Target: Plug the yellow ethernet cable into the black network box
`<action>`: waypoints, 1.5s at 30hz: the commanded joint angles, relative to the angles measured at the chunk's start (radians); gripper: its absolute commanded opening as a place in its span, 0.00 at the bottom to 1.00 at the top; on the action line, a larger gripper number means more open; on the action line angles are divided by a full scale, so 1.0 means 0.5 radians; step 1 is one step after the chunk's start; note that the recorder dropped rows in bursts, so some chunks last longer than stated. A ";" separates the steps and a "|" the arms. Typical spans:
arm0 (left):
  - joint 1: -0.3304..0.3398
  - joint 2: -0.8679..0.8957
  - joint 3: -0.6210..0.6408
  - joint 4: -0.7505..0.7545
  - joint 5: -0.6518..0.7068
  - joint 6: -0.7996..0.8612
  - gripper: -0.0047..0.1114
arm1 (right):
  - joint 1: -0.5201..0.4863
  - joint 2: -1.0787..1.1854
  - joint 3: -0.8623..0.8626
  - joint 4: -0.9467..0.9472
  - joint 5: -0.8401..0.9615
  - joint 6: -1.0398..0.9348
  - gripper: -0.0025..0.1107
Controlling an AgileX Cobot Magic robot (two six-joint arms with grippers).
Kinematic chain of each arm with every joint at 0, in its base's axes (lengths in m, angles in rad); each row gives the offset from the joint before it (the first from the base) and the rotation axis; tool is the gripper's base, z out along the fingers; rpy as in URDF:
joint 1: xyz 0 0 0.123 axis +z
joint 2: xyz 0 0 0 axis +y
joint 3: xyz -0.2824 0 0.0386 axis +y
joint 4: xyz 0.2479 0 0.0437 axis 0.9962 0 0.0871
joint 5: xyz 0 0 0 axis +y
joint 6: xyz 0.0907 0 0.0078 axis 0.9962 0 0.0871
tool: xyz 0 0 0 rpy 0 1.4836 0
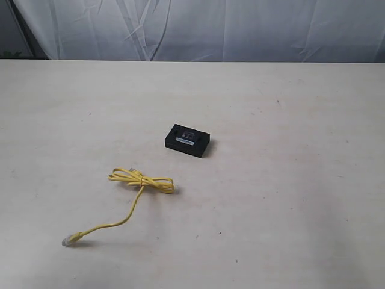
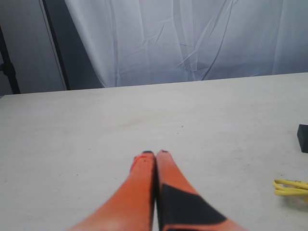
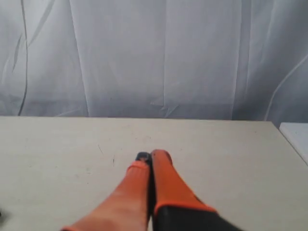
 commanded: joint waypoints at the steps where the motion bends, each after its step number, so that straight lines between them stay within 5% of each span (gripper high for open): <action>1: 0.009 -0.012 0.009 -0.001 0.003 -0.007 0.04 | 0.007 0.284 -0.164 -0.012 0.071 -0.002 0.02; 21: 0.009 -0.012 0.009 -0.001 0.003 -0.007 0.04 | 0.049 1.203 -0.675 0.196 0.591 -0.009 0.02; 45: 0.009 -0.012 0.009 -0.001 0.003 -0.007 0.04 | 0.953 2.376 -1.514 0.265 0.631 -0.009 0.02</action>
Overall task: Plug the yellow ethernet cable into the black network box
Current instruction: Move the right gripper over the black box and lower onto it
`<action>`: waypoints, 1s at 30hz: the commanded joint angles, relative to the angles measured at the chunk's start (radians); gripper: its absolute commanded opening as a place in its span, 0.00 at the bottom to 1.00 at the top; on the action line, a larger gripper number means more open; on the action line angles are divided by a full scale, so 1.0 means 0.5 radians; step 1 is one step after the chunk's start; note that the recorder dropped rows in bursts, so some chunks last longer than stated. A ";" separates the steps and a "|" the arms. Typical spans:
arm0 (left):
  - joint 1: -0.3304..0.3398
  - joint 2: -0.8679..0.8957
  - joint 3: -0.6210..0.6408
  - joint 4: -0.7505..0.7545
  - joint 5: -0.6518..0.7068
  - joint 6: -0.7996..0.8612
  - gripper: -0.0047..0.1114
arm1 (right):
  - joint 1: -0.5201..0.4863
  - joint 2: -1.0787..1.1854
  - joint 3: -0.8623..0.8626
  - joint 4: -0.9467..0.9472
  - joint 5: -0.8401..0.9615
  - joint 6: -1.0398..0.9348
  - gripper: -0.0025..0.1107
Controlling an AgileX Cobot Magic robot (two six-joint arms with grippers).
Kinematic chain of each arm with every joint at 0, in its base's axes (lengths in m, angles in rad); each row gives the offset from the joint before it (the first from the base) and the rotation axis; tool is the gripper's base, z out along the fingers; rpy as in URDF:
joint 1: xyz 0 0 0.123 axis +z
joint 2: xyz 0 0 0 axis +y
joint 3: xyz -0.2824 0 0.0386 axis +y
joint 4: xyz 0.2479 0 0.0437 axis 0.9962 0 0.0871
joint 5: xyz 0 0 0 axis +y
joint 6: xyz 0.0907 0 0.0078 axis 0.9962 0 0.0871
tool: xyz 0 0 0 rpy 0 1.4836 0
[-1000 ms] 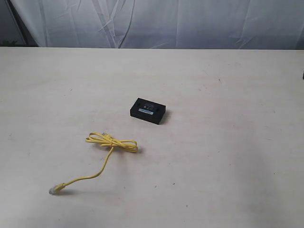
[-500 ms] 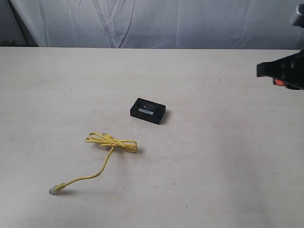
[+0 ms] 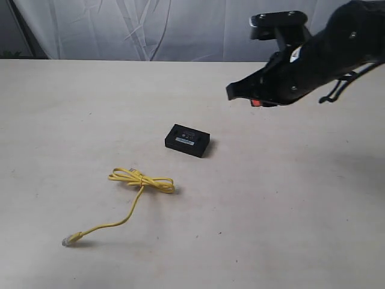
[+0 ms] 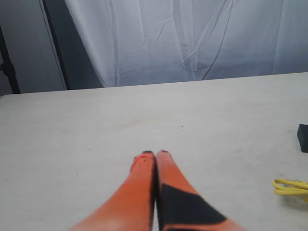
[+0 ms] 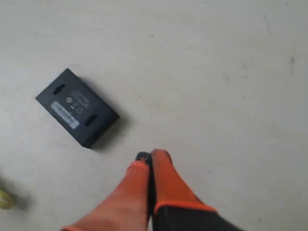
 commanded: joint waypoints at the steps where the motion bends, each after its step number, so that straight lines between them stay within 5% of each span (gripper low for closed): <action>1: 0.009 -0.012 0.009 -0.001 0.003 -0.007 0.04 | 0.133 0.201 -0.208 0.017 0.027 -0.006 0.02; 17: 0.009 -0.012 0.009 -0.001 0.003 -0.007 0.04 | 0.330 0.839 -0.856 0.239 0.073 0.001 0.02; 30: 0.009 -0.012 0.009 -0.001 -0.013 -0.007 0.04 | 0.415 1.125 -1.031 0.314 0.059 0.001 0.02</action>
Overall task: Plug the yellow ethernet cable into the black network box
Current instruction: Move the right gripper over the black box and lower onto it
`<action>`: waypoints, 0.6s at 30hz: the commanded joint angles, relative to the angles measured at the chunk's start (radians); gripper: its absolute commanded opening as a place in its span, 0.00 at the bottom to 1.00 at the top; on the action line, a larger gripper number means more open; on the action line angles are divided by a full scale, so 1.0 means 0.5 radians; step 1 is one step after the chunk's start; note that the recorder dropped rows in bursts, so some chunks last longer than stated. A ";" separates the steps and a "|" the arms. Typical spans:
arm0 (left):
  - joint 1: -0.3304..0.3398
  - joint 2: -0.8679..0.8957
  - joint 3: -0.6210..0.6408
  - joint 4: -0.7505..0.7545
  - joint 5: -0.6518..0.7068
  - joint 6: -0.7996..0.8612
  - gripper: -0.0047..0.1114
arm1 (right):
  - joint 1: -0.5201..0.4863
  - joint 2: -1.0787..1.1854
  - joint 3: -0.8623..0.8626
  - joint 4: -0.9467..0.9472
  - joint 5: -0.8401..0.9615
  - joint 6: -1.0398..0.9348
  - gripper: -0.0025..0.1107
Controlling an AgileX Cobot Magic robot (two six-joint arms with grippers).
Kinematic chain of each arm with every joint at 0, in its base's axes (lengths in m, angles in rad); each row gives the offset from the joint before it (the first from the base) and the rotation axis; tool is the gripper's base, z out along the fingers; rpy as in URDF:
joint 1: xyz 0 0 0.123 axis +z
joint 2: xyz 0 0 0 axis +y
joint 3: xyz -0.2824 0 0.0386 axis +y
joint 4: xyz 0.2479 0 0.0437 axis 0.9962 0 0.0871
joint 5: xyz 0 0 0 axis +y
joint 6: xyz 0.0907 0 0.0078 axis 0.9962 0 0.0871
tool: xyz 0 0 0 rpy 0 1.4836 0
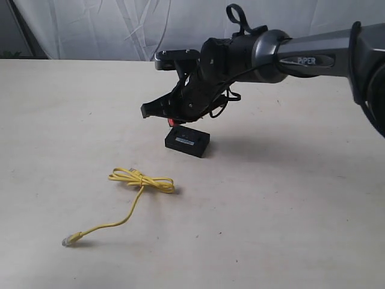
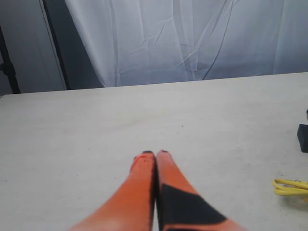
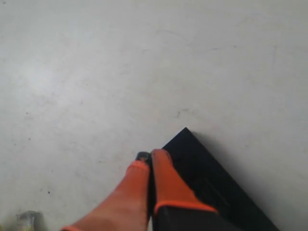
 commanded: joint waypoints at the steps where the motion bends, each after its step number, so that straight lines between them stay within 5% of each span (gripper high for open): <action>1: 0.009 -0.012 0.009 -0.001 -0.013 -0.007 0.04 | 0.035 0.054 -0.072 0.013 -0.024 -0.004 0.02; 7: 0.009 -0.012 0.009 -0.001 -0.013 -0.007 0.04 | 0.073 0.150 -0.126 -0.001 -0.050 -0.016 0.02; 18: 0.009 -0.012 0.009 -0.001 -0.013 -0.007 0.04 | 0.073 0.121 -0.126 -0.245 0.516 -0.016 0.02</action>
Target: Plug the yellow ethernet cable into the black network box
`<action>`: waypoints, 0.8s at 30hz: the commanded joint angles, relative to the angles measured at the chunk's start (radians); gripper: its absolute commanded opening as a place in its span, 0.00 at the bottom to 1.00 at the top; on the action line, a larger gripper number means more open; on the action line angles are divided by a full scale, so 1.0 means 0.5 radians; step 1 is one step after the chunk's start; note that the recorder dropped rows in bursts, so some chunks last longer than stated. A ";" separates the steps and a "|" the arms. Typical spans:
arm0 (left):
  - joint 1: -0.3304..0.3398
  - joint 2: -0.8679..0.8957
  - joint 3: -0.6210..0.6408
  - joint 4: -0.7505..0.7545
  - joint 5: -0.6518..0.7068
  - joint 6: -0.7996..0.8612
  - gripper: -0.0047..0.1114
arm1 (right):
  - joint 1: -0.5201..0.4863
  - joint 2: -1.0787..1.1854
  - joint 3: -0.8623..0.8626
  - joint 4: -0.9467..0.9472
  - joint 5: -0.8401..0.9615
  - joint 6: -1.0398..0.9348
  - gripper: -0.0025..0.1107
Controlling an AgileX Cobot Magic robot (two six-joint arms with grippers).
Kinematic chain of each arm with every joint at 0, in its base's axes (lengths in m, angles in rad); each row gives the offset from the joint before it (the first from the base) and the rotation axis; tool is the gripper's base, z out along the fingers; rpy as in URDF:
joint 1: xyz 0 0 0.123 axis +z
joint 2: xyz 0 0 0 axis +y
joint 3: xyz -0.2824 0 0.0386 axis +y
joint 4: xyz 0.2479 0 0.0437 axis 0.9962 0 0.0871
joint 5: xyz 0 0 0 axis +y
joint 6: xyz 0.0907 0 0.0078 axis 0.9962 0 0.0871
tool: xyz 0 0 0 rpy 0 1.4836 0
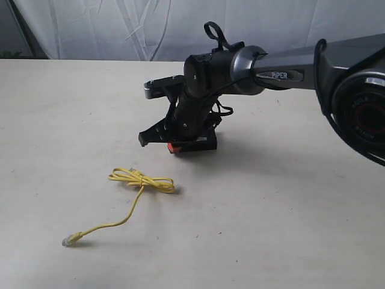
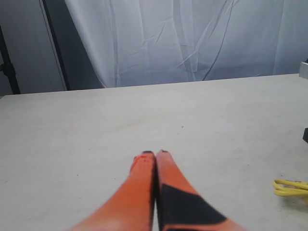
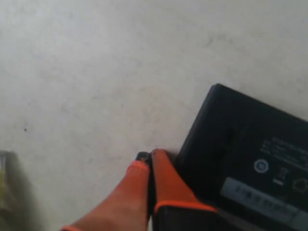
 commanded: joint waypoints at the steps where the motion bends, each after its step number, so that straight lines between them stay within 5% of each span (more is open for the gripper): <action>1: 0.009 -0.012 0.009 -0.001 -0.013 -0.007 0.04 | 0.001 -0.062 -0.008 -0.161 0.200 -0.008 0.02; 15: 0.009 -0.012 0.009 -0.001 -0.013 -0.007 0.04 | -0.030 -0.188 -0.008 -0.443 -0.296 0.167 0.02; 24: 0.009 -0.012 0.009 -0.001 -0.013 -0.007 0.04 | -0.068 -0.023 -0.008 -0.492 -0.312 0.291 0.02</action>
